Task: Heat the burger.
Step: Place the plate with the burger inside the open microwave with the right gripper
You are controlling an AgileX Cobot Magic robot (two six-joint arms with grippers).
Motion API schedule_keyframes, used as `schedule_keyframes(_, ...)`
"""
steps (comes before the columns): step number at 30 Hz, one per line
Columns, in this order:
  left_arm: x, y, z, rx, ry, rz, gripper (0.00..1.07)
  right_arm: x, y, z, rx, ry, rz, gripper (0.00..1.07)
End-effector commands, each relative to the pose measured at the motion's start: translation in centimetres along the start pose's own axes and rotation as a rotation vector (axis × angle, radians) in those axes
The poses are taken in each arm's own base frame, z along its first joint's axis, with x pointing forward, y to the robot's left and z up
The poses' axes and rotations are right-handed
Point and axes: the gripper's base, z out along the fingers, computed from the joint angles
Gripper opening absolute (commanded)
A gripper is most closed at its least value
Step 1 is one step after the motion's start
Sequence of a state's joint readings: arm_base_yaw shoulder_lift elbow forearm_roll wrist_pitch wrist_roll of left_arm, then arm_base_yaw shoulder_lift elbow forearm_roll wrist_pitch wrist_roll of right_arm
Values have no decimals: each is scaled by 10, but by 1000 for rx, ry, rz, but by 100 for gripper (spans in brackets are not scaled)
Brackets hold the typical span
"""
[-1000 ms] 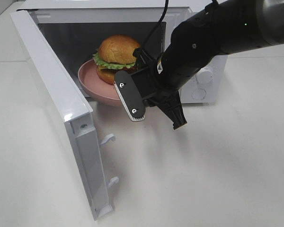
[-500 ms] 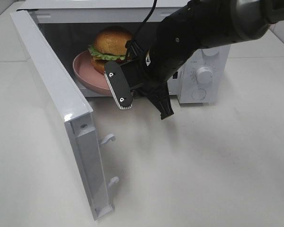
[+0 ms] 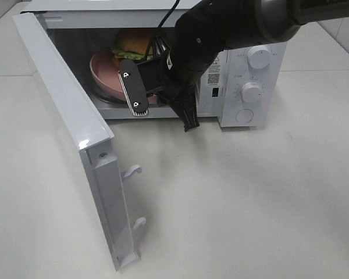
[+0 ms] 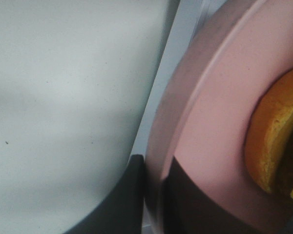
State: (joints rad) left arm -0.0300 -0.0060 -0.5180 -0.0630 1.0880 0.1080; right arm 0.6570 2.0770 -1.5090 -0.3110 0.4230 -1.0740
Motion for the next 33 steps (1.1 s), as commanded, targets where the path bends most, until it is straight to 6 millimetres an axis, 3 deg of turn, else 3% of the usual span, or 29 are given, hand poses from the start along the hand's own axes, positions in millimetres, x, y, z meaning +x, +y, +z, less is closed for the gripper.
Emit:
schedule_keyframes(1, 0, 0, -2, -2, -29, -1, 98, -2, -16, -1, 70, 2, -2, 0)
schedule_keyframes(14, 0, 0, -2, -2, -29, -1, 98, -1, -10, 21, 50, 34, -20, 0)
schedule_keyframes(25, 0, 0, -2, -2, -29, -2, 98, -3, -16, 32, 64, 32, 9, 0)
schedule_keyframes(33, 0, 0, -2, -2, -29, -2, 98, -3, -16, 33, 63, 31, 17, 12)
